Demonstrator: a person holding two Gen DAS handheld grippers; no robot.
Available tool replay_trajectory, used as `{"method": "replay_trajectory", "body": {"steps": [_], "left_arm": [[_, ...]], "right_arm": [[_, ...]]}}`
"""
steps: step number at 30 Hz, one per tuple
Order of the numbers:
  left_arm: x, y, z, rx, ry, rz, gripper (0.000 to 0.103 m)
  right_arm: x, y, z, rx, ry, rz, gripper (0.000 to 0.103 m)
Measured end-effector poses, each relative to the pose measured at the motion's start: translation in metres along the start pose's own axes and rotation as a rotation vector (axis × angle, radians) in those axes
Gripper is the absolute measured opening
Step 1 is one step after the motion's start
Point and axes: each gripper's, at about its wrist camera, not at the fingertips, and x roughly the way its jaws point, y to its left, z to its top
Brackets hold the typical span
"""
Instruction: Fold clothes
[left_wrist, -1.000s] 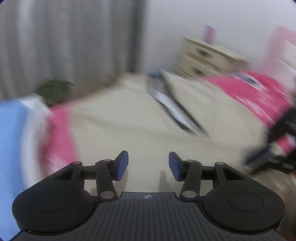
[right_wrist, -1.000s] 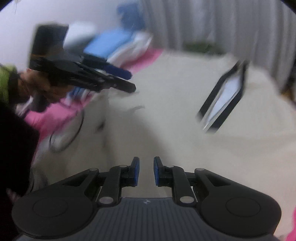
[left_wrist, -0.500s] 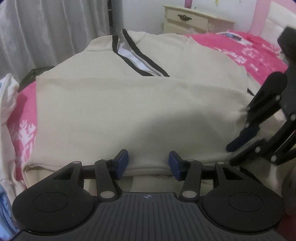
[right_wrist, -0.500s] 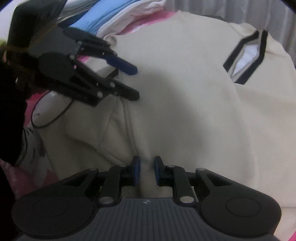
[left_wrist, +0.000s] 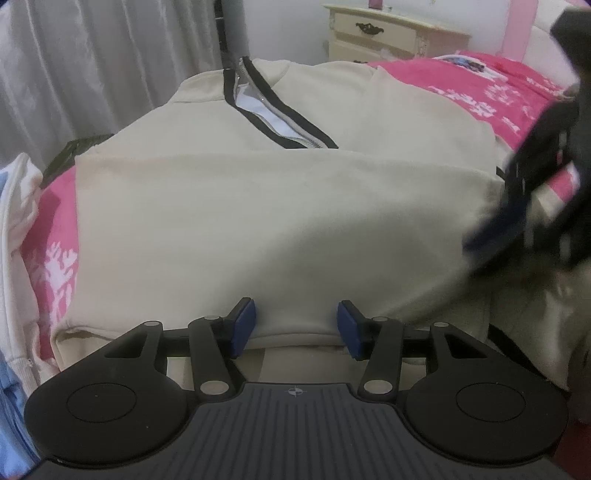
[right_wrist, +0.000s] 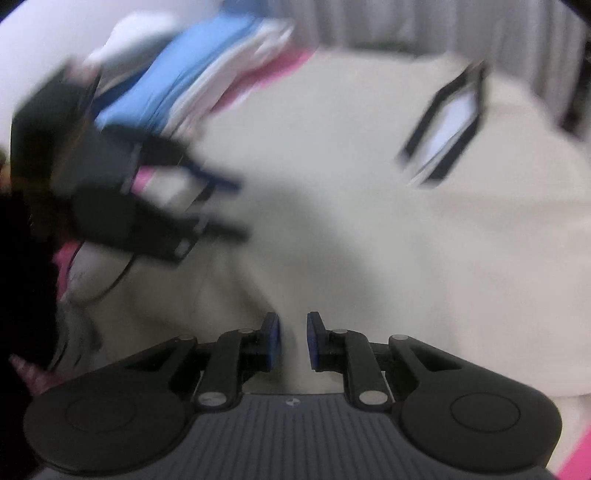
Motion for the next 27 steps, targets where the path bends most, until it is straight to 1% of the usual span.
{"method": "replay_trajectory", "body": {"steps": [2, 3, 4, 5, 6, 7, 9, 12, 14, 15, 17, 18, 20, 21, 22, 23, 25, 26, 27], "left_arm": [[0.001, 0.000, 0.000, -0.001, 0.002, 0.000, 0.050], [0.000, 0.000, 0.000, -0.002, 0.001, -0.001, 0.050], [0.000, 0.000, 0.000, -0.002, 0.000, -0.002, 0.050], [0.000, 0.000, 0.000, -0.002, -0.001, -0.004, 0.050], [-0.001, 0.001, -0.001, -0.004, -0.002, -0.007, 0.050], [-0.002, 0.002, -0.001, -0.006, -0.004, -0.010, 0.050], [-0.006, 0.007, 0.000, -0.018, -0.012, -0.023, 0.050], [-0.014, 0.019, 0.007, -0.055, -0.045, -0.035, 0.050], [-0.018, 0.026, 0.018, -0.064, -0.077, -0.046, 0.050], [-0.016, 0.028, 0.024, -0.056, -0.077, -0.043, 0.050], [-0.008, 0.029, 0.038, -0.030, -0.067, -0.029, 0.050], [-0.001, 0.030, 0.044, -0.026, -0.049, -0.017, 0.050], [0.017, 0.030, 0.052, -0.048, 0.022, 0.022, 0.050], [0.027, 0.030, 0.055, -0.061, 0.059, 0.042, 0.050], [0.031, 0.030, 0.057, -0.080, 0.073, 0.052, 0.050], [0.032, 0.028, 0.059, -0.097, 0.078, 0.058, 0.051], [0.035, 0.025, 0.061, -0.110, 0.090, 0.075, 0.051], [0.036, 0.024, 0.062, -0.115, 0.097, 0.083, 0.051], [0.037, 0.022, 0.062, -0.115, 0.103, 0.091, 0.051]], "right_arm": [[-0.002, -0.013, 0.001, 0.034, -0.017, -0.084, 0.018], [0.005, -0.019, -0.003, 0.025, 0.012, -0.143, 0.018], [0.017, -0.023, -0.010, 0.004, 0.062, -0.207, 0.017], [0.024, -0.026, -0.016, 0.002, 0.076, -0.221, 0.015], [0.022, -0.028, -0.018, 0.027, 0.053, -0.205, 0.015], [0.020, -0.031, -0.015, 0.057, 0.054, -0.195, 0.015], [0.016, -0.032, -0.008, 0.088, 0.043, -0.207, 0.014], [0.010, -0.026, -0.005, 0.071, 0.002, -0.229, 0.015], [0.010, -0.022, -0.001, 0.044, -0.020, -0.245, 0.015], [0.014, -0.024, -0.002, 0.046, -0.022, -0.259, 0.015], [0.023, -0.034, -0.008, 0.073, -0.011, -0.277, 0.014], [0.029, -0.036, -0.011, 0.083, -0.006, -0.283, 0.014], [0.032, -0.034, -0.008, 0.089, -0.003, -0.294, 0.014], [0.028, -0.030, -0.004, 0.081, -0.019, -0.295, 0.014], [0.024, -0.026, -0.001, 0.073, -0.035, -0.297, 0.016], [0.018, -0.023, 0.002, 0.066, -0.054, -0.289, 0.016], [0.010, -0.016, 0.005, 0.044, -0.099, -0.247, 0.016], [0.010, -0.014, 0.007, 0.031, -0.112, -0.230, 0.016], [0.016, -0.014, 0.009, 0.023, -0.105, -0.226, 0.016]]}}
